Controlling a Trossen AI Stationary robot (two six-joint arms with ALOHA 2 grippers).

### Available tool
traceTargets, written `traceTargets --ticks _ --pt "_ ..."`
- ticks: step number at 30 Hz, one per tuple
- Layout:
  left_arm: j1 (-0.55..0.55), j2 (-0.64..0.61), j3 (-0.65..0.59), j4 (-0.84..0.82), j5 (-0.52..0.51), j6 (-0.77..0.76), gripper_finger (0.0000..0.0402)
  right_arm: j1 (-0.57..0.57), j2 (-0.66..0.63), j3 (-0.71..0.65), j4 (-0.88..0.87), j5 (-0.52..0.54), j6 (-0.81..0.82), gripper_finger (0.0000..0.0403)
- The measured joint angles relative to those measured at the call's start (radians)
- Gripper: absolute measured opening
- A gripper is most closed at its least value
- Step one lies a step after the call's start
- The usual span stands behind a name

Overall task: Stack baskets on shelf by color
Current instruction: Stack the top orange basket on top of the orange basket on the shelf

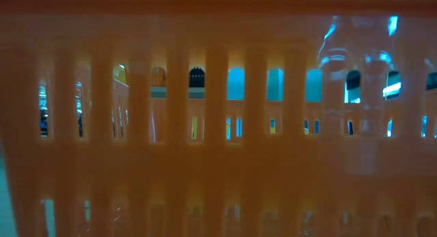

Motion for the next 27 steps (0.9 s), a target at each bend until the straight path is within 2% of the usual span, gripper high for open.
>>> traceTargets --ticks 8,16,21,27 --pt "-0.001 0.0 0.013 -0.116 0.007 -0.141 0.0001 0.019 -0.001 0.001 0.058 0.002 0.002 0.0084" --pt "-0.016 -0.007 0.014 -0.193 0.017 -0.269 0.0 0.047 -0.002 0.001 0.074 0.072 0.001 0.0086" --pt "-0.033 -0.008 0.014 -0.21 0.003 -0.336 0.0 0.061 -0.003 0.034 0.069 0.075 0.003 0.0086" --pt "-0.034 -0.038 0.048 -0.227 -0.022 -0.533 0.0 0.083 -0.03 0.078 0.1 0.117 0.054 0.0086"
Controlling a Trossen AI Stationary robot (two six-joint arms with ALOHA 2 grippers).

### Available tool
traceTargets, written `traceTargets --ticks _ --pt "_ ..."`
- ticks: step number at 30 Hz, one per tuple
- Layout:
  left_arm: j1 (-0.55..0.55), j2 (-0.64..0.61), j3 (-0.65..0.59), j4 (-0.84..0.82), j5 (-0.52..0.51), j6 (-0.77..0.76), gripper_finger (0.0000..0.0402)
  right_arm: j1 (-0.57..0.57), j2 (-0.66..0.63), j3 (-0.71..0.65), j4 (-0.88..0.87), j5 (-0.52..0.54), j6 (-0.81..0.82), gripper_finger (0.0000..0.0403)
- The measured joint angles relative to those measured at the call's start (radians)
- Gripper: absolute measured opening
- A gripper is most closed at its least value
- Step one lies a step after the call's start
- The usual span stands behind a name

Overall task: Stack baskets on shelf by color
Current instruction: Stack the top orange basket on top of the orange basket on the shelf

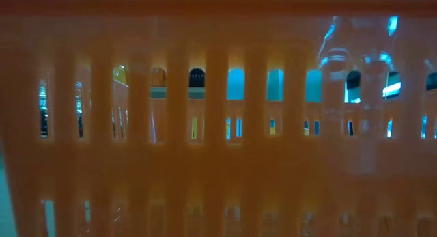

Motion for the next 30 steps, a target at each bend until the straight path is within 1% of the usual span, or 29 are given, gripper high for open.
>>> traceTargets --ticks 1,4,6,9,13,15,17,19,20,22,30 --pt "0.0 -0.002 0.013 -0.011 -0.006 -0.044 0.0 0.003 -0.008 -0.002 -0.005 0.003 0.006 0.0086" --pt "0.0 -0.012 0.057 -0.065 -0.068 -0.214 0.0 0.003 -0.031 -0.002 -0.011 0.011 0.06 0.0086" --pt "0.009 -0.014 0.087 -0.099 -0.103 -0.369 0.0 0.003 -0.047 -0.002 -0.012 0.012 0.095 0.0086" --pt "0.035 -0.013 0.116 -0.141 -0.101 -0.624 0.0 0.003 -0.066 -0.002 -0.015 0.029 0.121 0.0086" --pt "0.084 -0.013 0.12 -0.171 -0.096 -0.968 0.0 0.003 -0.076 -0.002 -0.01 0.074 0.157 0.0086" --pt "0.116 -0.013 0.12 -0.2 -0.094 -1.098 0.0 0.003 -0.078 -0.002 -0.011 0.1 0.169 0.0086" --pt "0.15 -0.011 0.12 -0.241 -0.09 -1.195 0.0 0.003 -0.079 -0.002 -0.011 0.118 0.182 0.0086" --pt "0.186 -0.009 0.12 -0.256 -0.054 -1.271 0.0 0.003 -0.079 -0.002 -0.011 0.117 0.183 0.0086" --pt "0.204 -0.009 0.12 -0.257 -0.033 -1.285 0.0 0.003 -0.079 -0.003 -0.01 0.117 0.183 0.0086" --pt "0.234 -0.007 0.12 -0.256 0.002 -1.287 0.0 0.003 -0.079 -0.003 -0.01 0.117 0.183 0.0086" --pt "0.311 0.038 0.119 -0.262 0.062 -1.314 0.0 0.003 -0.079 -0.003 -0.009 0.116 0.184 0.0086"
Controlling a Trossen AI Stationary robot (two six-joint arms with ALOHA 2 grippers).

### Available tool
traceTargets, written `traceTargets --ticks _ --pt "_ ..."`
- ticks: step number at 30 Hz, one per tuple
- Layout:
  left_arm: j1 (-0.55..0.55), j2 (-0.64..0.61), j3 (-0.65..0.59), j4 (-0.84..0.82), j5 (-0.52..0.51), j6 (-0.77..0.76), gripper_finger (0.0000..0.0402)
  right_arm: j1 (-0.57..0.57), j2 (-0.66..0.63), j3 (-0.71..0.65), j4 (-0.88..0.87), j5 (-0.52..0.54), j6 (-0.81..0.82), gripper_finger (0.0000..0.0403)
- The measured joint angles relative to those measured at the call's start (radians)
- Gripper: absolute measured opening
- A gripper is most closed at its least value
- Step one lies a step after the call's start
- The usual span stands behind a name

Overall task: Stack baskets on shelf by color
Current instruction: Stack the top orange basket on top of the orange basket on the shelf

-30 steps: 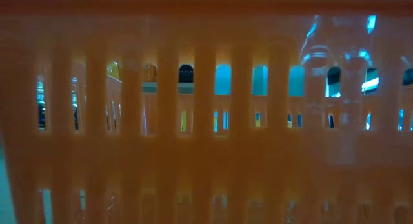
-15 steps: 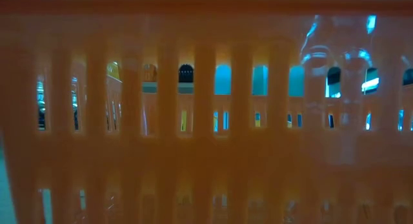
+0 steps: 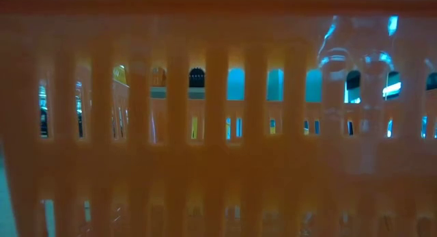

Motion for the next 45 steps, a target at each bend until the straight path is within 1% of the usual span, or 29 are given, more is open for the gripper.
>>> traceTargets --ticks 13,17,20,33,39,42,45 --pt "0.032 0.106 0.0 -0.035 0.026 0.002 0.0 0.0 0.0 0.0 -0.002 0.0 0.0 0.0086" --pt "0.038 0.121 0.0 -0.033 0.051 0.002 0.0001 0.0 0.0 -0.001 -0.003 0.0 0.0 0.0086" --pt "0.039 0.126 0.0 -0.034 0.082 0.012 0.0012 0.0 0.0 -0.001 -0.003 0.0 -0.001 0.0086" --pt "0.052 0.134 0.0 -0.036 0.073 0.053 0.0066 0.0 0.0 -0.001 -0.004 0.0 0.0 0.0086" --pt "0.053 0.134 0.0 -0.038 0.077 0.109 0.007 0.0 0.0 -0.001 -0.004 0.0 0.0 0.0086" --pt "0.053 0.134 0.0 -0.038 0.104 0.163 0.0071 0.0 0.0 -0.001 -0.004 0.0 0.0 0.0086" --pt "0.053 0.134 0.0 -0.038 0.108 0.168 0.0066 0.0 0.0 -0.001 -0.004 0.0 0.0 0.0086"
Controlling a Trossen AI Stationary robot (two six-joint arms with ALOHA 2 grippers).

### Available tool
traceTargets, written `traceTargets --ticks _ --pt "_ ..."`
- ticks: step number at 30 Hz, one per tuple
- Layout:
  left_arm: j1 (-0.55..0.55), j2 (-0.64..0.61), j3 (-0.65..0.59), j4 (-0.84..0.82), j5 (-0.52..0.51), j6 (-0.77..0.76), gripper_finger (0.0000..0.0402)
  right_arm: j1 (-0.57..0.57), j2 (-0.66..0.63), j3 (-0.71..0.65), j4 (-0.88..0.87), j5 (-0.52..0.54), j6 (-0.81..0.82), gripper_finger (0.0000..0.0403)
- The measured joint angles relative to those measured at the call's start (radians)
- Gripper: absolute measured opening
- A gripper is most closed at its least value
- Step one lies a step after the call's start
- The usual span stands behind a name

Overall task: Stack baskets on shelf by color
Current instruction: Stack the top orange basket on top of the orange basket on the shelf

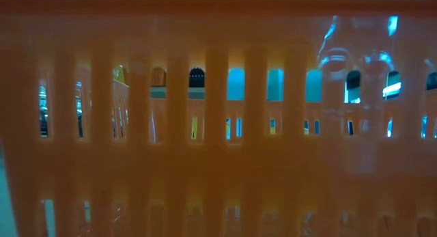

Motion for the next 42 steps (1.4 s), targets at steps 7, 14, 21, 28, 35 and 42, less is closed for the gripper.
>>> traceTargets --ticks 7,14,21,28,35,42 --pt "0.0 0.0 0.0 0.001 -0.006 -0.005 0.0007 0.0 0.0 0.0 0.0 0.0 0.0 0.0086" --pt "-0.005 0.0 0.0 0.003 -0.033 -0.05 0.0003 0.0 0.0 0.0 0.0 0.0 0.0 0.0086" --pt "-0.007 -0.012 0.002 0.001 -0.045 -0.063 0.0002 0.0 0.0 0.0 0.001 0.0 0.003 0.0086" --pt "-0.003 -0.015 0.001 -0.04 -0.052 -0.087 0.0001 0.0 0.001 0.0 0.001 0.0 0.053 0.0086" --pt "-0.002 -0.015 0.001 -0.058 -0.062 -0.112 0.0001 0.0 0.001 0.0 0.001 0.0 0.053 0.0086" --pt "0.008 -0.003 0.001 -0.056 -0.064 -0.113 0.0015 0.0 0.001 0.0 0.0 0.0 0.053 0.0086"
